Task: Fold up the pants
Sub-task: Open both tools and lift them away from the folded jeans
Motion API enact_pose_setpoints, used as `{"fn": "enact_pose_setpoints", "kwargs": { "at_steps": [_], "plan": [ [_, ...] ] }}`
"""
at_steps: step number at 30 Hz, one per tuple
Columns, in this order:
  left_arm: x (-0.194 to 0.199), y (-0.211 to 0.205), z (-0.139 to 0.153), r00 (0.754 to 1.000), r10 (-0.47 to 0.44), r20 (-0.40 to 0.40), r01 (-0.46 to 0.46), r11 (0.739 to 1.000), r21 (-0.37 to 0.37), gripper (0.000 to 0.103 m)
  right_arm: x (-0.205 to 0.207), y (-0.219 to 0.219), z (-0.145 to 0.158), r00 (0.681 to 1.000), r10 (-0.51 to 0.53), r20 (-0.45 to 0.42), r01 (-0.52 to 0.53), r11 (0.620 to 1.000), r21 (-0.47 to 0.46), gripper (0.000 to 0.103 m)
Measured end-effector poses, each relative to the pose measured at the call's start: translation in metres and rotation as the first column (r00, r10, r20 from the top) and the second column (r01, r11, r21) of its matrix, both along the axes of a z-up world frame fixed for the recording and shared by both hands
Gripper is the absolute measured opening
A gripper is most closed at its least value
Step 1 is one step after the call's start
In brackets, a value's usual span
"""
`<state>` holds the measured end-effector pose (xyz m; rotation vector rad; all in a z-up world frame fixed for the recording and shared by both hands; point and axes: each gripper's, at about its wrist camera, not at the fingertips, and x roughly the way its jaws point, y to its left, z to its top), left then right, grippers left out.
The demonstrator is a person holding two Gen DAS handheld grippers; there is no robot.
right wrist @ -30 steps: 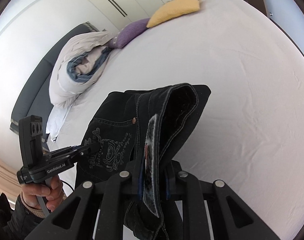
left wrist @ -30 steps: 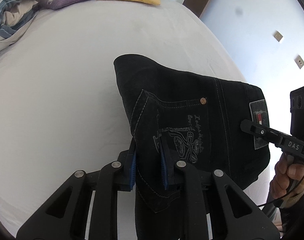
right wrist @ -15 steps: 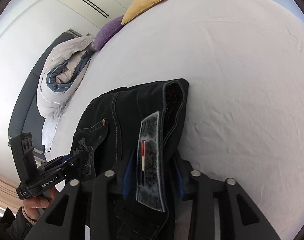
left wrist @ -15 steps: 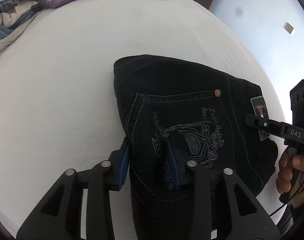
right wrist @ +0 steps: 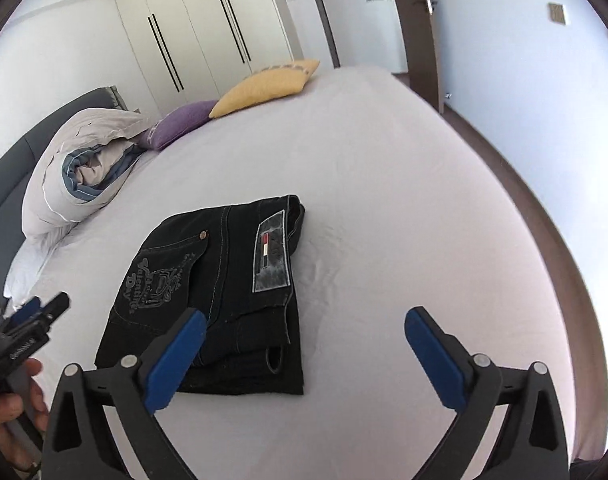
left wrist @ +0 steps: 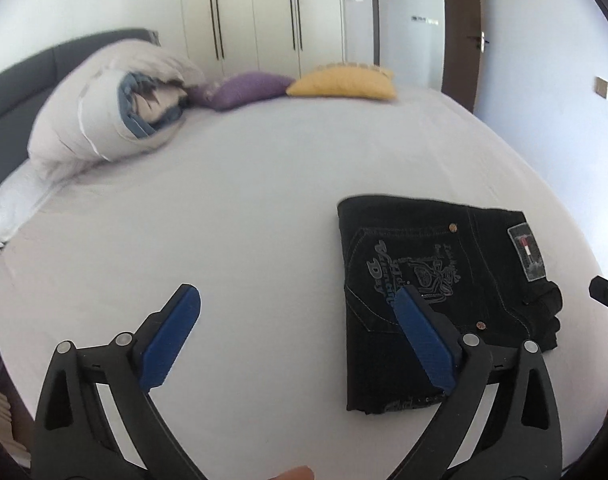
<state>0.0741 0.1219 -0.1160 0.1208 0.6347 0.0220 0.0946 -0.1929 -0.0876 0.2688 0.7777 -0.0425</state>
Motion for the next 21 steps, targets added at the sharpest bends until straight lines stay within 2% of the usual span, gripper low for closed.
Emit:
{"fn": "enact_pose_setpoints", "kwargs": {
  "at_steps": [2, 3, 5, 6, 7, 9, 11, 15, 17, 19, 21],
  "plan": [
    [-0.028, -0.016, 0.019, 0.996, 0.028, 0.085, -0.033, 0.998, 0.058, 0.103, -0.021, 0.005, 0.011, 0.999, -0.003, 0.05, 0.005, 0.999, -0.04, 0.103],
    [-0.034, -0.013, 0.033, 0.993, 0.039, 0.111, -0.048, 0.996, 0.078, 0.103, -0.033, 0.006, 0.019, 0.996, 0.005, 0.093, -0.001, 0.999, -0.043, 0.103],
    [-0.072, -0.016, 0.06, 0.979, 0.076, 0.191, -0.095, 0.991, 0.096, 0.103, -0.059, 0.007, 0.04, 0.982, 0.01, 0.188, 0.003, 0.998, -0.068, 0.103],
    [-0.09, -0.016, 0.073, 0.966, 0.083, 0.246, -0.107, 0.99, 0.087, 0.103, -0.07, 0.008, 0.05, 0.975, 0.012, 0.22, 0.007, 0.997, -0.082, 0.103],
    [-0.1, -0.025, 0.096, 0.959, 0.076, 0.274, -0.1, 0.992, 0.075, 0.103, -0.077, 0.007, 0.06, 0.97, 0.018, 0.243, 0.004, 0.996, -0.091, 0.103],
    [-0.122, -0.017, 0.125, 0.947, 0.055, 0.316, -0.067, 0.997, 0.029, 0.103, -0.089, 0.005, 0.086, 0.96, 0.053, 0.274, -0.026, 0.994, -0.102, 0.103],
    [-0.136, -0.019, 0.151, 0.95, 0.04, 0.309, -0.051, 0.998, 0.028, 0.103, -0.101, 0.006, 0.114, 0.952, 0.051, 0.303, -0.013, 0.992, -0.128, 0.103],
    [-0.17, -0.015, 0.199, 0.948, -0.007, 0.317, -0.019, 0.997, 0.079, 0.103, -0.13, 0.01, 0.166, 0.921, 0.055, 0.386, 0.019, 0.982, -0.188, 0.103],
    [-0.178, -0.018, 0.213, 0.96, -0.037, 0.276, 0.019, 0.998, 0.067, 0.103, -0.136, 0.018, 0.183, 0.934, 0.072, 0.35, 0.017, 0.969, -0.245, 0.103],
    [-0.181, -0.022, 0.217, 0.975, -0.038, 0.218, 0.027, 0.998, 0.05, 0.103, -0.142, 0.022, 0.19, 0.946, 0.081, 0.314, -0.003, 0.971, -0.239, 0.103],
    [-0.182, -0.027, 0.21, 0.993, -0.03, 0.113, 0.028, 0.999, 0.016, 0.103, -0.145, 0.027, 0.191, 0.962, 0.072, 0.264, -0.015, 0.978, -0.209, 0.103]
  ]
}}
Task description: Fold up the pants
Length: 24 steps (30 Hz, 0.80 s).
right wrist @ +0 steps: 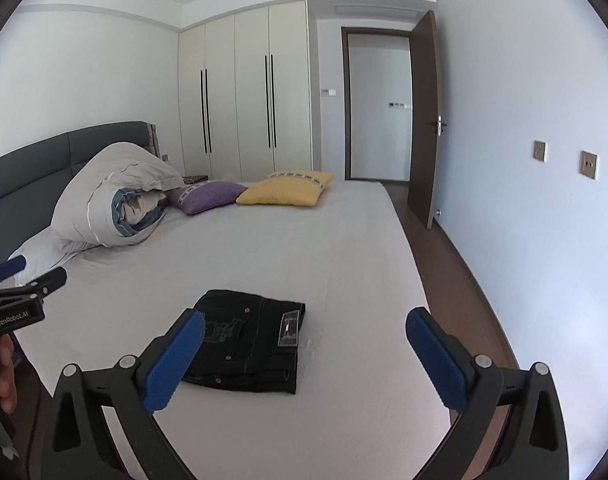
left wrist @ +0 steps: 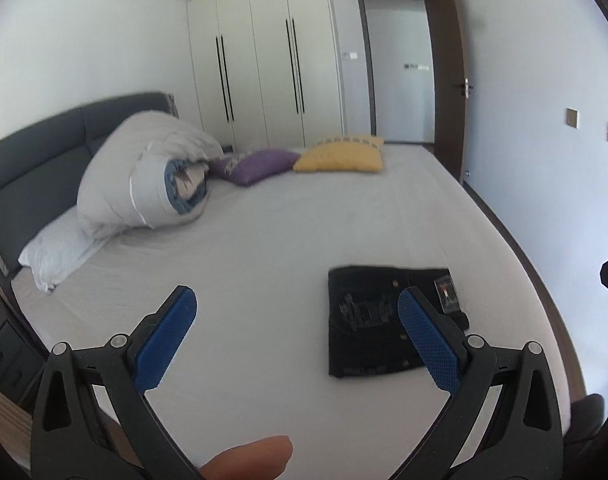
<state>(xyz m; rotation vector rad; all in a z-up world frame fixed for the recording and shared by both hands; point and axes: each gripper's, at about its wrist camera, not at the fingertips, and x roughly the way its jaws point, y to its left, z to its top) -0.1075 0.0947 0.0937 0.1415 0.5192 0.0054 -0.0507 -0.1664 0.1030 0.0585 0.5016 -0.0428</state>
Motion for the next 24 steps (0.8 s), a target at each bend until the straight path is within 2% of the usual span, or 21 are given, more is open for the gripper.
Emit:
{"fn": "enact_pose_setpoints", "kwargs": {
  "at_steps": [3, 5, 7, 12, 24],
  "plan": [
    [-0.002, -0.01, -0.02, 0.992, -0.021, -0.126, 0.016, 0.999, -0.04, 0.103, 0.005, 0.0, -0.015, 0.996, -0.016, -0.093, 0.024, 0.997, 0.079, 0.103],
    [0.0, -0.02, -0.037, 0.987, -0.025, -0.162, 0.02, 0.999, -0.032, 0.103, 0.01, 0.001, -0.026, 0.988, -0.015, -0.155, 0.037, 0.99, 0.137, 0.103],
    [0.003, -0.026, -0.049, 0.984, 0.0, -0.181, -0.002, 1.0, -0.012, 0.103, 0.015, 0.005, -0.035, 0.978, -0.028, -0.205, 0.055, 0.99, 0.127, 0.103],
    [0.032, -0.028, -0.083, 0.971, 0.02, -0.239, -0.031, 0.999, -0.042, 0.103, 0.02, 0.013, -0.044, 0.971, -0.047, -0.236, 0.069, 0.994, 0.087, 0.103],
    [0.056, -0.028, -0.099, 0.961, 0.012, -0.276, -0.031, 0.998, -0.063, 0.103, 0.026, 0.022, -0.042, 0.964, -0.045, -0.261, 0.057, 0.998, 0.04, 0.103]
  ]
}}
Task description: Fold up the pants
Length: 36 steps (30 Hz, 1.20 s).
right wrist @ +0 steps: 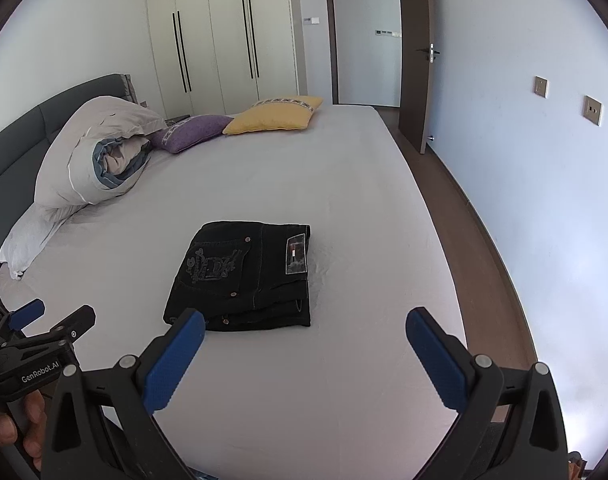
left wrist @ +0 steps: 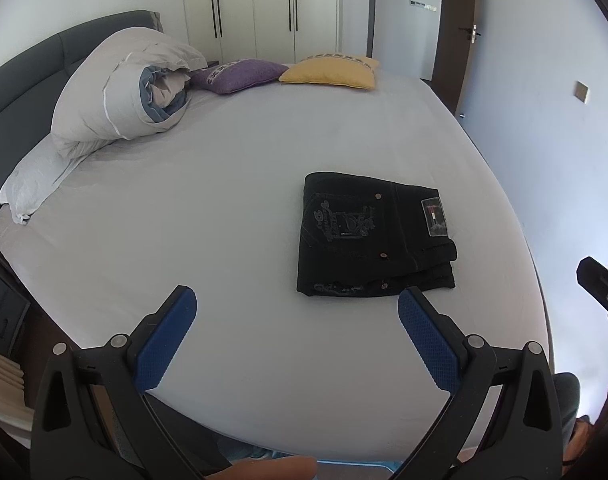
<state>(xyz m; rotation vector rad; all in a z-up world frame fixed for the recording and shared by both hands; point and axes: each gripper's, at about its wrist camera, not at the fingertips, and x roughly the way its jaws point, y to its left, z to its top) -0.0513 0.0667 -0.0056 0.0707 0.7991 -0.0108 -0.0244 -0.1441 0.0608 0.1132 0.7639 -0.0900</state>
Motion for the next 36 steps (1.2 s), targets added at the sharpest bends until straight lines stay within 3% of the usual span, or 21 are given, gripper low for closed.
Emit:
{"fn": "enact_pose_setpoints", "kwargs": {
  "at_steps": [36],
  "plan": [
    [0.005, -0.002, -0.007, 1.0, -0.005, -0.013, 0.005, 1.0, 0.0, 0.103, 0.005, 0.011, -0.004, 0.999, 0.03, -0.02, -0.03, 1.0, -0.009, 0.103]
  ]
}}
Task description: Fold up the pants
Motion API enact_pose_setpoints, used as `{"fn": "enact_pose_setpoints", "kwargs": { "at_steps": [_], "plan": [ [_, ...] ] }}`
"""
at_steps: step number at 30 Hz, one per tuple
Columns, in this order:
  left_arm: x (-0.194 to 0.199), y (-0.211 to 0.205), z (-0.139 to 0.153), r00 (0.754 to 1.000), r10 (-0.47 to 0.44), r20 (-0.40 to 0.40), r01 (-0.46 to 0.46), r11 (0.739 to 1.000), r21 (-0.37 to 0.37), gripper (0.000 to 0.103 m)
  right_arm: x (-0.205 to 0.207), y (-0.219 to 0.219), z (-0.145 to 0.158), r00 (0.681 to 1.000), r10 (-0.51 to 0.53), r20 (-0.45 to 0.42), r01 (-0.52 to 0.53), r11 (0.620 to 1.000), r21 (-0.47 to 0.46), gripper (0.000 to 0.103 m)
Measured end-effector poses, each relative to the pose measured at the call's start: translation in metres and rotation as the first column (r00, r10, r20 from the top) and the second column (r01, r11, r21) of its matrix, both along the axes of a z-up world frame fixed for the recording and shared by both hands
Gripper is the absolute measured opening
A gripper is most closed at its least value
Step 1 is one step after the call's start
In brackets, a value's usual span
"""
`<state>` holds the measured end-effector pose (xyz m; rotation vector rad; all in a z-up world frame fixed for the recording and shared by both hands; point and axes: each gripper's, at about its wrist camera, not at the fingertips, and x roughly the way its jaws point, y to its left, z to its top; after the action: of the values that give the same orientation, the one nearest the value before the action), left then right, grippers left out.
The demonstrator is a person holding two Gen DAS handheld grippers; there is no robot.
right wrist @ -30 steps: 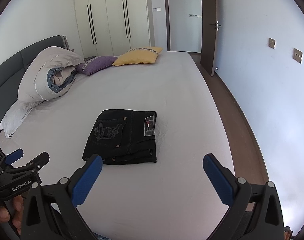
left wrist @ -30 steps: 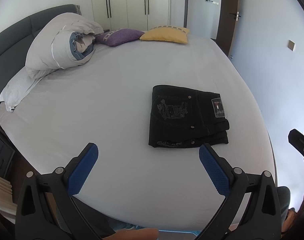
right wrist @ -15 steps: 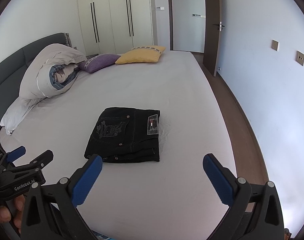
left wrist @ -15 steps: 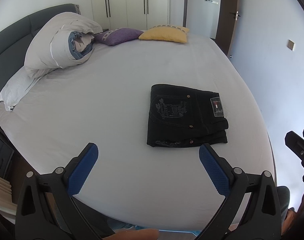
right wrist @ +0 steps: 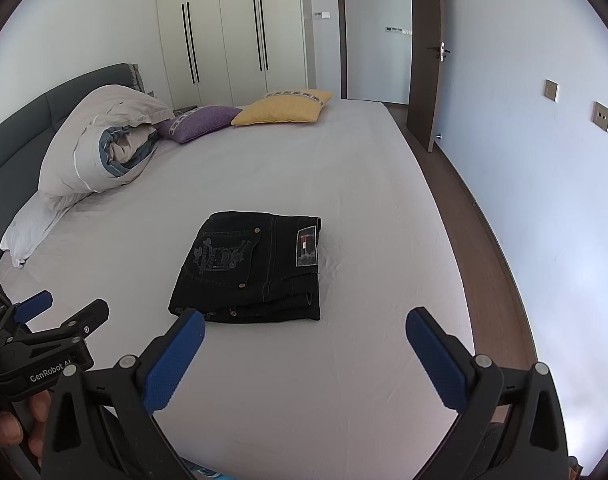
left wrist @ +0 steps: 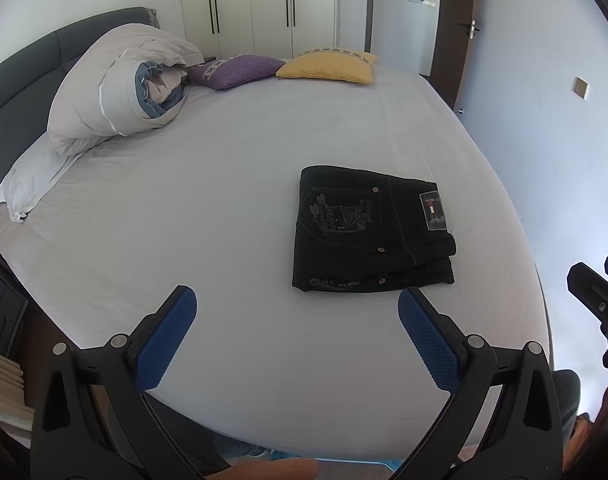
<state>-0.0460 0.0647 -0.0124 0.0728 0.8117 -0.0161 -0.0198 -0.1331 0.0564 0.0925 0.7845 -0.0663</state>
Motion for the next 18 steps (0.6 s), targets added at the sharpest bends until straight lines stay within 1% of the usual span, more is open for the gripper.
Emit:
{"fn": "enact_pose_setpoints", "kwargs": {
  "at_steps": [18],
  "plan": [
    [-0.0008, -0.0008, -0.0022, 1.0, -0.002, -0.004, 0.002, 1.0, 0.001, 0.103, -0.0003, 0.001, 0.0003, 1.0, -0.001, -0.001, 0.001, 1.0, 0.001, 0.103]
  ]
}}
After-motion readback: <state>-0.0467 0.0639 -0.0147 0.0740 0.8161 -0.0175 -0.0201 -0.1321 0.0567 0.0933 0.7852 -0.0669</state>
